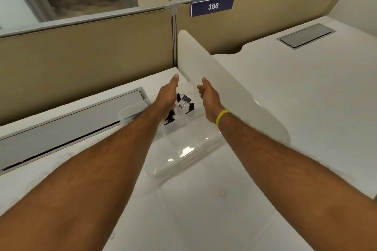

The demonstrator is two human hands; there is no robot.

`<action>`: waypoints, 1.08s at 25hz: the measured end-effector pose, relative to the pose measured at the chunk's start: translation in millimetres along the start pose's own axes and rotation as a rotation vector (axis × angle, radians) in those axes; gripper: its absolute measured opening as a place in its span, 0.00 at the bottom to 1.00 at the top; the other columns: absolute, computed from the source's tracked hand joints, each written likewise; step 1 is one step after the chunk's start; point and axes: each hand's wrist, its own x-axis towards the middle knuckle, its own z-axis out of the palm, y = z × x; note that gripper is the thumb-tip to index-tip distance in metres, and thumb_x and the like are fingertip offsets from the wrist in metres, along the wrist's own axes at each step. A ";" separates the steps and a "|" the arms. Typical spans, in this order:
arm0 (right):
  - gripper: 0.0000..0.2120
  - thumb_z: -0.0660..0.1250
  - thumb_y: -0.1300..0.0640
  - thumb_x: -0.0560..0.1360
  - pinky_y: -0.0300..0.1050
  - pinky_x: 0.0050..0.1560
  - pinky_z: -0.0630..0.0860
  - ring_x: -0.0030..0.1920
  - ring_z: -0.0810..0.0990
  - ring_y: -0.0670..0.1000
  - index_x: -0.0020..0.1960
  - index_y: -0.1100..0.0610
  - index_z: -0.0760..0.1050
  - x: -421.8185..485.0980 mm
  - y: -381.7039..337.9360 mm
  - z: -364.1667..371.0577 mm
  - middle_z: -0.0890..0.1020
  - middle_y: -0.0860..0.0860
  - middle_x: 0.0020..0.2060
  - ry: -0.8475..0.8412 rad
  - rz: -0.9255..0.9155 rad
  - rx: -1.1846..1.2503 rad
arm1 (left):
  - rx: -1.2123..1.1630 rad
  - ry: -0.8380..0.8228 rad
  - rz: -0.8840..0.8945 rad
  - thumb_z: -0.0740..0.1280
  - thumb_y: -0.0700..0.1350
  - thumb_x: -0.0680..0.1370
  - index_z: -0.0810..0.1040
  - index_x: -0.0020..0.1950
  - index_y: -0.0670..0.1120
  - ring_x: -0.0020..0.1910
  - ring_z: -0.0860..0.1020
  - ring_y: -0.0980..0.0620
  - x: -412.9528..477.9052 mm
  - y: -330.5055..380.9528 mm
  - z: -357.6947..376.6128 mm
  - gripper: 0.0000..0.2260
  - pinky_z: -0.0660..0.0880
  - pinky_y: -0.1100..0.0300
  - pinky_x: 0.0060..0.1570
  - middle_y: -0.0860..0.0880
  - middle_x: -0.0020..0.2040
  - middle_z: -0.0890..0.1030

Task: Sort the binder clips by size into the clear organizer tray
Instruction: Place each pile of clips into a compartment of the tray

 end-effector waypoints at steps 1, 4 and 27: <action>0.27 0.52 0.40 0.81 0.48 0.68 0.61 0.69 0.69 0.52 0.68 0.57 0.72 -3.8 2.8 -3.4 0.73 0.52 0.69 0.003 -0.007 -0.005 | 0.079 0.014 0.032 0.53 0.66 0.79 0.68 0.73 0.45 0.71 0.67 0.45 -4.8 -4.3 -7.0 0.31 0.64 0.45 0.70 0.47 0.73 0.68; 0.24 0.53 0.42 0.81 0.48 0.68 0.62 0.68 0.70 0.51 0.67 0.57 0.73 -25.8 13.2 -11.9 0.75 0.52 0.67 0.000 -0.063 -0.074 | 0.301 0.015 0.145 0.52 0.63 0.80 0.68 0.73 0.46 0.71 0.67 0.46 -25.5 -18.9 -25.9 0.29 0.61 0.46 0.72 0.45 0.73 0.69; 0.31 0.62 0.45 0.79 0.49 0.77 0.53 0.78 0.53 0.52 0.78 0.51 0.56 -261.5 136.0 51.0 0.55 0.52 0.78 -0.303 -0.678 -1.054 | 1.387 0.043 0.335 0.39 0.76 0.68 0.51 0.79 0.53 0.79 0.44 0.48 -260.2 -173.2 -192.2 0.45 0.44 0.41 0.75 0.49 0.80 0.47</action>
